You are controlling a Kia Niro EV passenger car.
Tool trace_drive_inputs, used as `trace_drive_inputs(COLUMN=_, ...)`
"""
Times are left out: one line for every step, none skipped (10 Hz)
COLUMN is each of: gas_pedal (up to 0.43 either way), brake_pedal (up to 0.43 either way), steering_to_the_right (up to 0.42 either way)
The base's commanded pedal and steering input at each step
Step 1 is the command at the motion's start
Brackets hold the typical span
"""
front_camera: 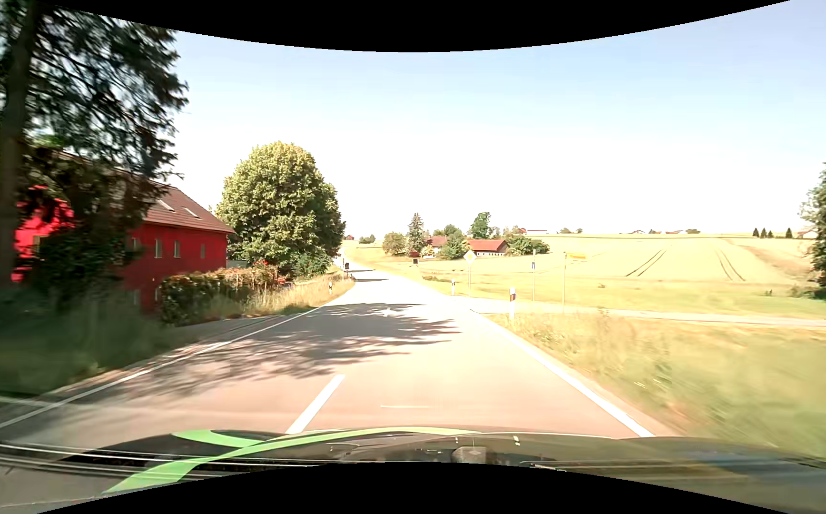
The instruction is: Follow the waypoints while adhering to traffic rules and regulations
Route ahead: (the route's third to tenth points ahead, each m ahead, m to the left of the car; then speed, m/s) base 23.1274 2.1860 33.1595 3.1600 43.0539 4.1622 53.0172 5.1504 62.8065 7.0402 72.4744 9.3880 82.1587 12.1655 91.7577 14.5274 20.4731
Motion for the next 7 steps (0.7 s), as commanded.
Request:
trace_drive_inputs(gas_pedal=0.169, brake_pedal=0.0, steering_to_the_right=-0.017)
trace_drive_inputs(gas_pedal=0.169, brake_pedal=0.0, steering_to_the_right=-0.018)
trace_drive_inputs(gas_pedal=0.177, brake_pedal=0.0, steering_to_the_right=-0.019)
trace_drive_inputs(gas_pedal=0.189, brake_pedal=0.0, steering_to_the_right=-0.019)
trace_drive_inputs(gas_pedal=0.189, brake_pedal=0.0, steering_to_the_right=-0.019)
trace_drive_inputs(gas_pedal=0.197, brake_pedal=0.0, steering_to_the_right=-0.021)
trace_drive_inputs(gas_pedal=0.197, brake_pedal=0.0, steering_to_the_right=-0.022)
